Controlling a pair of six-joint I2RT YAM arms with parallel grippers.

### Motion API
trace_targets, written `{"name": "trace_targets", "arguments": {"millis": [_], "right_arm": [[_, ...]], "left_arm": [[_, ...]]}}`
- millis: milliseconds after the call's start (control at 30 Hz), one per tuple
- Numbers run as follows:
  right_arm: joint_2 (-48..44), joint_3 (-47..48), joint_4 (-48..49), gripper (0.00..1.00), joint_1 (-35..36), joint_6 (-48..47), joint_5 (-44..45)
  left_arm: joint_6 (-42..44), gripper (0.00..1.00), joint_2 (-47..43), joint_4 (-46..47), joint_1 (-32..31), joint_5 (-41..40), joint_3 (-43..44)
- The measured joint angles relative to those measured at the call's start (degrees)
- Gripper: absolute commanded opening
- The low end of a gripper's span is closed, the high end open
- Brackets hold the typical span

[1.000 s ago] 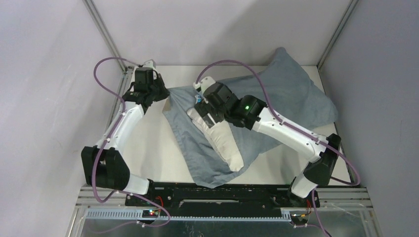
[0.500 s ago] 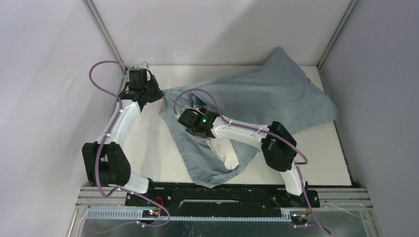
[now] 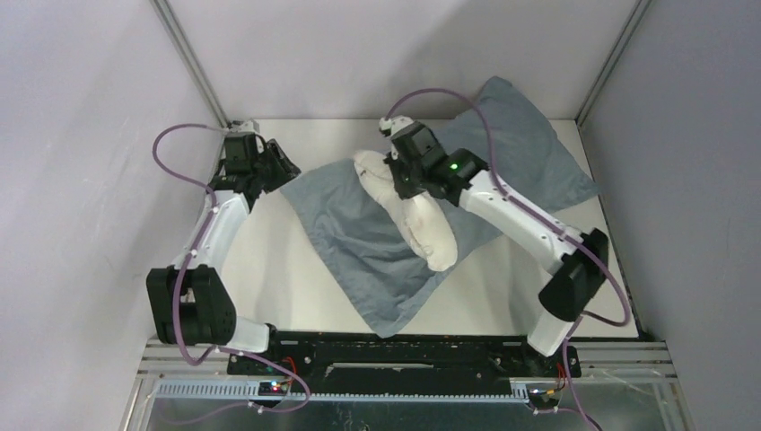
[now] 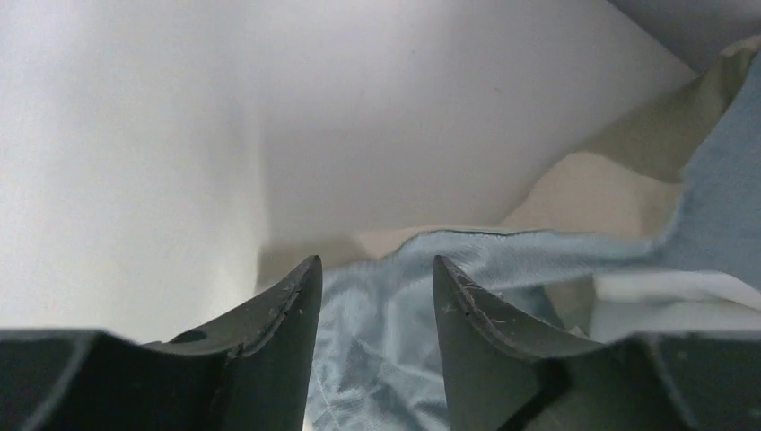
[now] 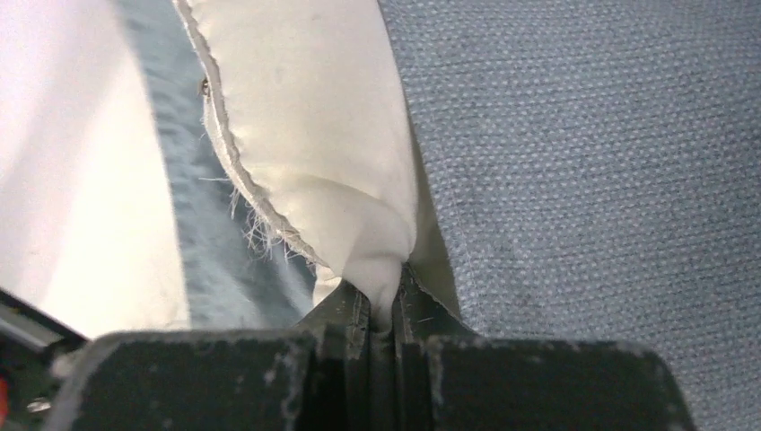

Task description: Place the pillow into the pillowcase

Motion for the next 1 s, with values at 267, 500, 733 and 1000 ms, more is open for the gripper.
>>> {"name": "trace_targets", "arguments": {"millis": [267, 500, 733, 1000], "right_arm": [[-4.52, 0.04, 2.93, 0.00, -1.27, 7.69, -8.39], [-5.73, -2.08, 7.39, 0.00, -2.36, 16.04, -11.08], [-9.44, -4.11, 11.06, 0.00, -3.30, 21.44, -11.85], [-12.04, -5.44, 13.27, 0.00, -3.17, 23.39, -12.39]], "left_arm": [[-6.97, 0.58, -12.52, 4.70, -7.69, -0.11, -11.74], [-17.18, 0.52, -19.74, 13.14, -21.16, -6.14, -23.74], [-22.21, 0.61, -12.85, 18.49, -29.88, -12.50, -29.16], [-23.89, 0.63, -5.38, 20.81, -37.31, -18.60, -29.11]]}}
